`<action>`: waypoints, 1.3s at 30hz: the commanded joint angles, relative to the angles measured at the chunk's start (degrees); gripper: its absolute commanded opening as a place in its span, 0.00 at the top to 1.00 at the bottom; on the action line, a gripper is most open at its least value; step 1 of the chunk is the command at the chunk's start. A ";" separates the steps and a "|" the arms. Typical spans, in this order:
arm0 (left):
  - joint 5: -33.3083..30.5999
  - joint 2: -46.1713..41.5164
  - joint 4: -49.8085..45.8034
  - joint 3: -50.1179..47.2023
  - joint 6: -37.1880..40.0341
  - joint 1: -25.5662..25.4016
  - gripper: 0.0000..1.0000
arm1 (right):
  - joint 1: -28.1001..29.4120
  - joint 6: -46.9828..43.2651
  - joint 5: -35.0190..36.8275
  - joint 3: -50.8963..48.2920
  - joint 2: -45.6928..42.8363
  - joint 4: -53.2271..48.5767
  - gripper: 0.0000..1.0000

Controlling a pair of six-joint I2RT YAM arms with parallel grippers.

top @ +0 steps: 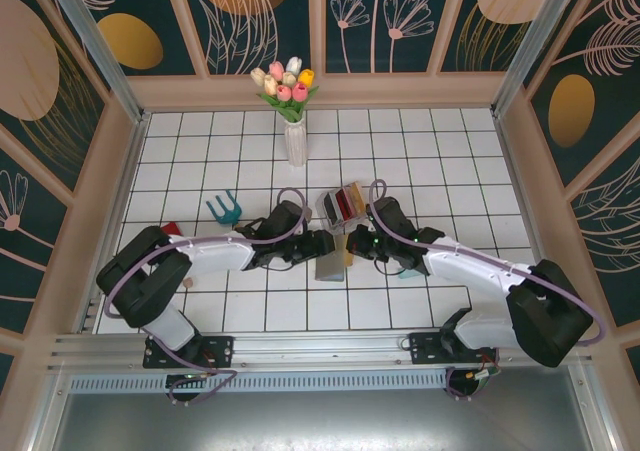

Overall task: Put the credit cards into the card holder
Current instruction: Open the card holder at the center of the table.

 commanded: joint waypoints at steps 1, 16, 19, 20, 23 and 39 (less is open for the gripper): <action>-0.51 -2.51 0.74 -0.75 0.22 -0.43 0.32 | -0.51 2.11 -4.21 -1.37 -1.03 5.72 0.97; -0.32 -3.55 0.28 -1.25 0.57 -0.43 0.25 | -2.04 9.95 -11.93 -7.52 -1.09 21.18 1.00; -0.47 -3.28 0.52 -1.31 0.33 -0.43 0.25 | -3.11 11.87 -14.20 -9.56 -1.54 25.46 1.00; -0.36 -3.15 0.66 -1.31 0.21 -0.41 0.25 | -3.45 12.21 -15.20 -9.97 -1.46 26.56 1.00; -0.37 -3.22 0.73 -1.39 0.25 -0.43 0.28 | -3.86 12.43 -15.84 -10.32 -1.26 26.72 1.00; -1.85 -3.61 -0.09 -1.91 -0.19 -0.42 0.58 | -5.13 15.73 -21.30 -12.28 1.70 34.46 1.00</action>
